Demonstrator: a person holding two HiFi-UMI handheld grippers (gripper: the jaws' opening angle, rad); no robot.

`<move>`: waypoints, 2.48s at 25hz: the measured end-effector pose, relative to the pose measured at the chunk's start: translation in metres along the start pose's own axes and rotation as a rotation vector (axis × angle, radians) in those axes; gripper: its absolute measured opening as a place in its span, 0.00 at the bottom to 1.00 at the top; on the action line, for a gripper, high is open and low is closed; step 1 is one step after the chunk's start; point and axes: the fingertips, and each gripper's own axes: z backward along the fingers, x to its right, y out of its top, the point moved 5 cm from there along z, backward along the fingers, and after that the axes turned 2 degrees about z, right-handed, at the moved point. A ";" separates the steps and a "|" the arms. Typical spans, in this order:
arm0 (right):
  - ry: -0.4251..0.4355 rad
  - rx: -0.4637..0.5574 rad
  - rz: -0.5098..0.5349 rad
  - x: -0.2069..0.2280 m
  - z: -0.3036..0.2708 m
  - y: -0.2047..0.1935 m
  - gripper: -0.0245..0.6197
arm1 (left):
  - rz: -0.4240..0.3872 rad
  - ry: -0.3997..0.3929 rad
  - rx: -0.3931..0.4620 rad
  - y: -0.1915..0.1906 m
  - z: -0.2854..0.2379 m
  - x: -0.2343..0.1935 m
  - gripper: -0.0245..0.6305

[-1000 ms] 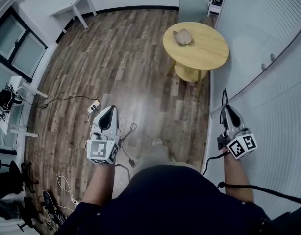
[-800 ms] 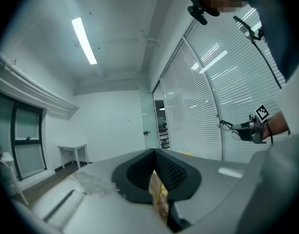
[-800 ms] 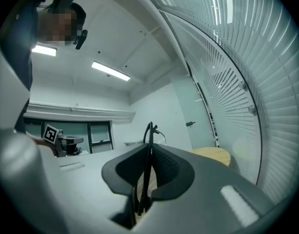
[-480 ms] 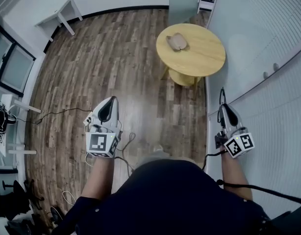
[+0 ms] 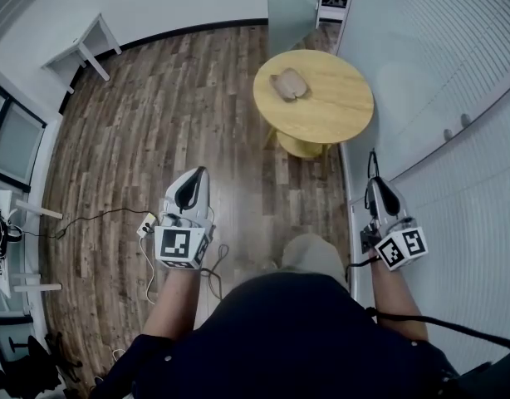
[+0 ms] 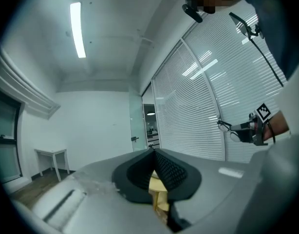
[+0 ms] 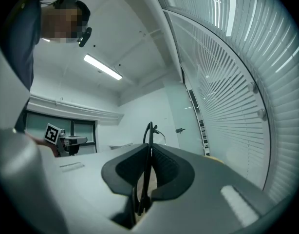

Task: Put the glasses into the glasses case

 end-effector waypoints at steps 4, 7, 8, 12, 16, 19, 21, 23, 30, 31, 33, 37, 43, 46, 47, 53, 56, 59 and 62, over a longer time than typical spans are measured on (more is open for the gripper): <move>0.022 -0.010 -0.008 0.004 -0.025 -0.003 0.09 | -0.013 -0.008 -0.008 0.000 -0.019 -0.009 0.04; 0.042 -0.021 -0.017 0.013 -0.052 -0.007 0.09 | 0.003 0.005 -0.019 -0.002 -0.037 -0.018 0.04; 0.049 -0.023 -0.020 0.017 -0.063 -0.007 0.09 | 0.010 0.012 -0.019 -0.002 -0.044 -0.021 0.04; 0.094 -0.028 -0.020 0.033 -0.107 -0.002 0.09 | 0.006 0.035 -0.019 0.005 -0.075 -0.035 0.04; 0.137 -0.068 -0.047 0.050 -0.149 -0.004 0.09 | 0.016 0.067 -0.034 0.010 -0.105 -0.052 0.04; 0.204 -0.115 -0.051 0.055 -0.178 -0.011 0.09 | 0.021 0.088 -0.046 0.012 -0.126 -0.060 0.04; 0.239 -0.137 -0.067 0.061 -0.193 -0.017 0.09 | 0.017 0.102 -0.046 0.016 -0.137 -0.062 0.04; 0.266 -0.158 -0.079 0.067 -0.208 -0.022 0.09 | 0.011 0.113 -0.049 0.016 -0.144 -0.062 0.04; 0.330 -0.227 -0.097 0.076 -0.246 -0.042 0.09 | 0.027 0.165 -0.115 -0.008 -0.149 -0.069 0.04; 0.328 -0.232 -0.104 0.077 -0.252 -0.045 0.09 | 0.033 0.166 -0.123 -0.011 -0.150 -0.074 0.04; 0.326 -0.238 -0.110 0.078 -0.265 -0.048 0.09 | 0.039 0.164 -0.131 -0.015 -0.154 -0.085 0.04; 0.316 -0.243 -0.099 0.082 -0.298 -0.053 0.09 | 0.041 0.161 -0.116 -0.020 -0.181 -0.116 0.04; 0.273 -0.253 -0.104 0.082 -0.358 -0.053 0.09 | 0.045 0.090 -0.089 -0.020 -0.246 -0.165 0.04; 0.253 -0.262 -0.108 0.083 -0.390 -0.057 0.09 | 0.043 0.071 -0.077 -0.019 -0.283 -0.196 0.04; 0.246 -0.264 -0.110 0.084 -0.400 -0.060 0.09 | 0.041 0.066 -0.074 -0.020 -0.295 -0.205 0.04; 0.160 -0.268 -0.123 0.095 -0.451 -0.073 0.09 | 0.033 -0.006 -0.074 -0.029 -0.359 -0.249 0.04; 0.136 -0.264 -0.115 0.093 -0.473 -0.065 0.09 | 0.035 -0.045 -0.077 -0.026 -0.384 -0.268 0.04; 0.104 -0.265 -0.102 0.102 -0.486 -0.058 0.09 | 0.043 -0.084 -0.075 -0.026 -0.409 -0.273 0.04; 0.078 -0.270 -0.097 0.113 -0.498 -0.058 0.09 | 0.048 -0.121 -0.076 -0.025 -0.428 -0.275 0.04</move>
